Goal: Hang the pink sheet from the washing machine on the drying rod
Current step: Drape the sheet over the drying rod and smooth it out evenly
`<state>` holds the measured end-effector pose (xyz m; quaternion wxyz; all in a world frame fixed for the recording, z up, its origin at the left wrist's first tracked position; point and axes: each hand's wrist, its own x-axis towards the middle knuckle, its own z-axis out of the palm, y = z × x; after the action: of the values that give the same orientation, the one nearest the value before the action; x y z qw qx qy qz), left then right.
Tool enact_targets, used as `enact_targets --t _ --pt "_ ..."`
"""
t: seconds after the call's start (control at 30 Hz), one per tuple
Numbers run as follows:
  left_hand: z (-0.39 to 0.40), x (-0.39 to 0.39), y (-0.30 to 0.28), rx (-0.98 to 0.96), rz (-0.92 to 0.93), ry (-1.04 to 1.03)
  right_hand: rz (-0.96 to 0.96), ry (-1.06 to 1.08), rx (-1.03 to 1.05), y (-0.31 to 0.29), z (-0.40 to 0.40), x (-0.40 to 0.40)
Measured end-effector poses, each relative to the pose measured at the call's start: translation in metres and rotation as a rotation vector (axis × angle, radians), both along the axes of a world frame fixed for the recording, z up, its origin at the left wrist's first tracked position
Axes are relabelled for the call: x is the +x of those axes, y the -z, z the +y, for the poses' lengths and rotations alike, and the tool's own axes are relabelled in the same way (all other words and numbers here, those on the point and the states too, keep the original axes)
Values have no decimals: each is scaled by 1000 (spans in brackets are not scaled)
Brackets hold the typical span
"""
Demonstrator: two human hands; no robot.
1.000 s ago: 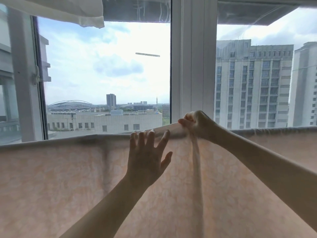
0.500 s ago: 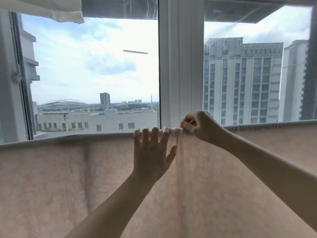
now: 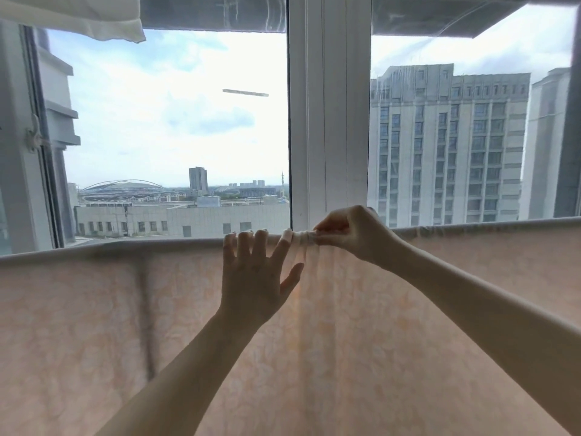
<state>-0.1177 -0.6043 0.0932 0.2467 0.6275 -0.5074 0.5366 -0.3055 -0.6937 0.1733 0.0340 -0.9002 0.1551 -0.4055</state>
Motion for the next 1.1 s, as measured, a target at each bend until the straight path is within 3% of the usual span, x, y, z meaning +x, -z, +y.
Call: enact_targets --t 0.33,0.53,0.7,0.93,1.1 --pt "5 -4 -4 85 73 -30 -41 117 19 11 -31 -71" --pt "6 -16 -6 90 96 -25 -157 164 24 20 -25 -72" --pt "10 -10 -7 91 91 -38 -85 180 -169 22 -17 -53" --pt "7 -1 -4 76 64 -49 -89 198 -215 14 -19 -42" --pt "2 -16 -1 19 -3 -59 -259 241 -263 22 -26 -59"
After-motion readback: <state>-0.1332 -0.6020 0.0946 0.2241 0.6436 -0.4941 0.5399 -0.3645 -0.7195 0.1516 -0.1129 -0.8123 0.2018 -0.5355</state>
